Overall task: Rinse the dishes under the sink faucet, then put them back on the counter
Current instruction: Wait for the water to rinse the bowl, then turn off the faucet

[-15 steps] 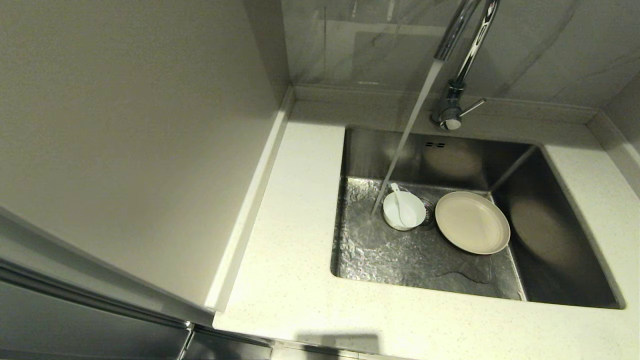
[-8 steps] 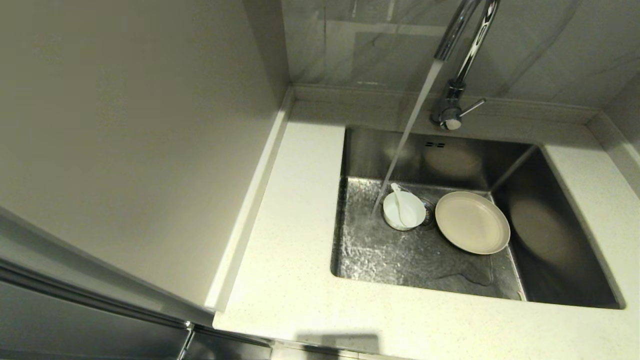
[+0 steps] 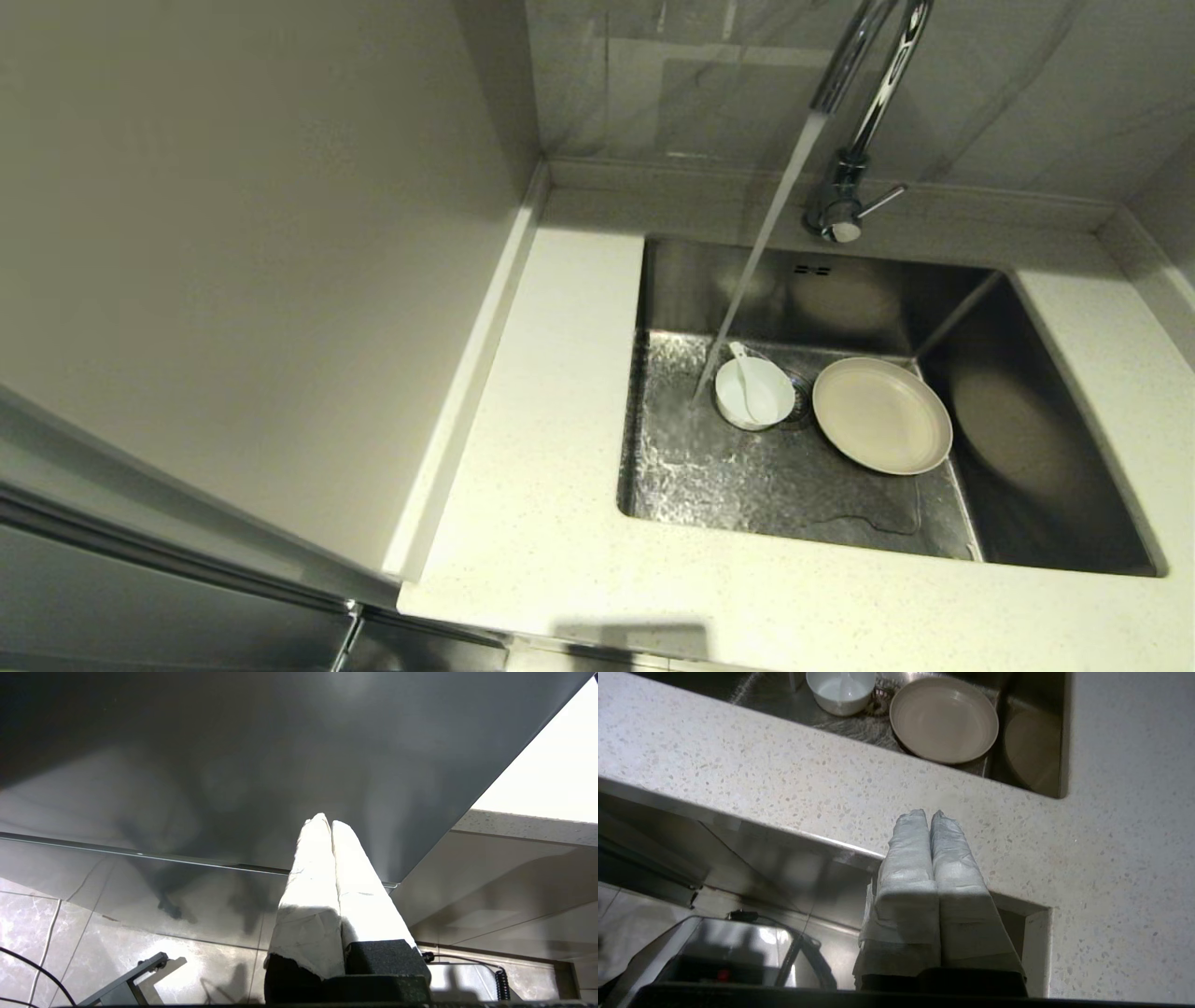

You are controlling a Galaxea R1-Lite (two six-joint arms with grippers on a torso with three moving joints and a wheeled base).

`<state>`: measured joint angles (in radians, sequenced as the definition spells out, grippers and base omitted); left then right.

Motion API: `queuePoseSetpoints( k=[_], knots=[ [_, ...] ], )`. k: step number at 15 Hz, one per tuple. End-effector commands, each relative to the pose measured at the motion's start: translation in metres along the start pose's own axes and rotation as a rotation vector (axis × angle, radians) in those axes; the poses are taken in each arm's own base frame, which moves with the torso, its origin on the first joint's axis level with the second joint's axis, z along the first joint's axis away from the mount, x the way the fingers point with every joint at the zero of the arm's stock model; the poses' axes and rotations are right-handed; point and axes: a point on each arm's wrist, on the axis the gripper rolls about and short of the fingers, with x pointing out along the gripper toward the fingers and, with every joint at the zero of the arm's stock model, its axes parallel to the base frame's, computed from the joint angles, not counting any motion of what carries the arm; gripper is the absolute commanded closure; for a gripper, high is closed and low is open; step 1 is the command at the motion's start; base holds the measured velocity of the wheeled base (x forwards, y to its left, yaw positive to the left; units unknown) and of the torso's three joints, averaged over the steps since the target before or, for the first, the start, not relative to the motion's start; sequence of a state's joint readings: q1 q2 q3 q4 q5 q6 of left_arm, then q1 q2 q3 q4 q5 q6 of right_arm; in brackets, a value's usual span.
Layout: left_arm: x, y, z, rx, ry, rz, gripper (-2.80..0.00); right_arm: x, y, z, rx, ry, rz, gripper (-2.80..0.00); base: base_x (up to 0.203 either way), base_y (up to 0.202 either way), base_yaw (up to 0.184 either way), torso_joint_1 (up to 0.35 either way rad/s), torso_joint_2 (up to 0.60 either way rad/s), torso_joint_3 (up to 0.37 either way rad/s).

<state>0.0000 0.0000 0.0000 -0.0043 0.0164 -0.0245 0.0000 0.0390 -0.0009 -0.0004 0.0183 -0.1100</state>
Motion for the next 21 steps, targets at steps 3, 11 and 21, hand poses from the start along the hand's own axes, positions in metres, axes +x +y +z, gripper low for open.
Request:
queuePoseSetpoints(
  k=[3, 11, 21],
  knots=[
    [0.000, 0.000, 0.000, 0.000, -0.005, 0.000, 0.00, 0.014, 0.000, 0.003, 0.006, 0.181, 0.009, 0.00, 0.000, 0.000, 0.000, 0.000, 0.00, 0.000],
    [0.000, 0.000, 0.000, 0.000, -0.003, 0.000, 0.00, 0.027, -0.007, 0.053, 0.055, 0.170, -0.017, 0.00, 0.000, 0.000, 0.000, 0.000, 0.00, 0.000],
    [0.000, 0.000, 0.000, 0.000, -0.003, 0.000, 0.00, 0.203, -0.038, 0.255, 0.443, 0.278, -0.024, 0.00, 0.000, 0.000, 0.000, 0.000, 0.00, 0.000]
  ],
)
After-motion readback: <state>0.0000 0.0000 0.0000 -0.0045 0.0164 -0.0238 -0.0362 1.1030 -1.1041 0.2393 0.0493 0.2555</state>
